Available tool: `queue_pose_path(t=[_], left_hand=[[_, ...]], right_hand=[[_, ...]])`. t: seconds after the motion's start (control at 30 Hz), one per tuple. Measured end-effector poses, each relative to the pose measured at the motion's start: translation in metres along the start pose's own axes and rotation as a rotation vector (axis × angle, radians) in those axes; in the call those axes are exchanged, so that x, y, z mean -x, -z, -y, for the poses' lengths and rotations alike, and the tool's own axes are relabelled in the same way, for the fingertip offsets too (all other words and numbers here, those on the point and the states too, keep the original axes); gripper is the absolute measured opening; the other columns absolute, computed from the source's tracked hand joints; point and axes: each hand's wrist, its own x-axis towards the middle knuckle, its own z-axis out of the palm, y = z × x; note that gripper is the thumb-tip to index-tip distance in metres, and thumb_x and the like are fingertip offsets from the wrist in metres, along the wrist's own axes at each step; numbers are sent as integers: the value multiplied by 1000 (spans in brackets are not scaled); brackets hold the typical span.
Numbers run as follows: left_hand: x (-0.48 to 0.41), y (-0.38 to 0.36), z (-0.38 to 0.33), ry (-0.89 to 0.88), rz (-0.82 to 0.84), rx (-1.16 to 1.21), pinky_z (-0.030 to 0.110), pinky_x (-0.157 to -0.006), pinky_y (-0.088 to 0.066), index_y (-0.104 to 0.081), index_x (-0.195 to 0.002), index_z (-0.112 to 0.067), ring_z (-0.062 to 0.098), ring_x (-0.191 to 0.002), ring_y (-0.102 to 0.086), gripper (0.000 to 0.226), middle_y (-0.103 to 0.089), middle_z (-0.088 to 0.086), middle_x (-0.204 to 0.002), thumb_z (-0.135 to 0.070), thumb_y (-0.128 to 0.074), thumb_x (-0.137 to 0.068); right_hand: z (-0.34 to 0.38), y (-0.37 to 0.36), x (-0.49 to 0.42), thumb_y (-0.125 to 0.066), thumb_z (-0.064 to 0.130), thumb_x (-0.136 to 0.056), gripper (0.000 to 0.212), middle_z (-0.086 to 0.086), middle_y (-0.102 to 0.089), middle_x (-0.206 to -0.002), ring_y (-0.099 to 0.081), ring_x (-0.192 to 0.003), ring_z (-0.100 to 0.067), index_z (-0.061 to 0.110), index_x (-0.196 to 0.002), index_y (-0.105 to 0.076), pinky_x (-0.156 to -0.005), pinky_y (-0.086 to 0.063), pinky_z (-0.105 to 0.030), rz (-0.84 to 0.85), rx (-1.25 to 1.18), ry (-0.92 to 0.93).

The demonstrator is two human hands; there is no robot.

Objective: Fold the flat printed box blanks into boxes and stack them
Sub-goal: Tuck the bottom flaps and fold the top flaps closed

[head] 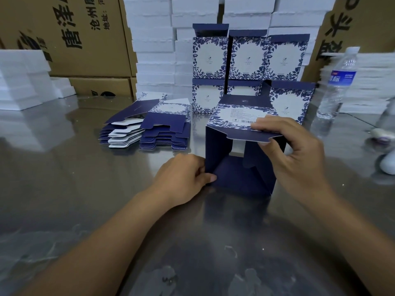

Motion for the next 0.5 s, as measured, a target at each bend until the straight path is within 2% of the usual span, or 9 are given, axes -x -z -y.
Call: queue_pose_path(t=[0.13,0.2,0.33,0.43,0.5], left_hand=[[0,2,2,13,33,-2,31,-59,-39,-48,-61,-23,17,-62,-47,34,-48,-7,-59,-41,-66,-83],[0,3,2,6,60,-3,31,-63,-43,-48,-62,-28,16,-66,-51,32,-52,-10,-63,-40,-68,-83],[2,0,0,-25,28,28,31,-63,-45,-49,-62,-26,16,-67,-54,30,-56,-8,-63,-33,-69,-84],[2,-1,-1,-19,17,50,32,-63,-46,-50,-61,-25,17,-66,-54,30,-56,-7,-63,-33,-70,-83],[1,0,0,-14,20,61,32,-63,-46,-52,-63,-24,16,-65,-54,29,-56,-7,-62,-33,-71,-83]], right_hand=[[0,0,-1,-54,39,-88,22,8,-62,-99,-60,-98,-7,22,-100,-63,-88,-46,-21,-35,-34,-27],[0,1,-2,-53,40,-87,17,11,-62,-98,-59,-96,1,28,-96,-62,-86,-45,-19,-58,-76,-46],[-3,1,-2,-53,44,-87,14,14,-61,-97,-57,-93,6,34,-95,-59,-83,-43,-14,-55,-96,-46],[-6,4,-2,-48,57,-86,39,8,-61,-102,-58,-100,-5,23,-101,-61,-89,-44,-20,9,-51,-18],[-7,6,-2,-43,70,-81,55,3,-58,-109,-55,-109,-11,24,-106,-59,-95,-40,-21,108,-28,-14]])
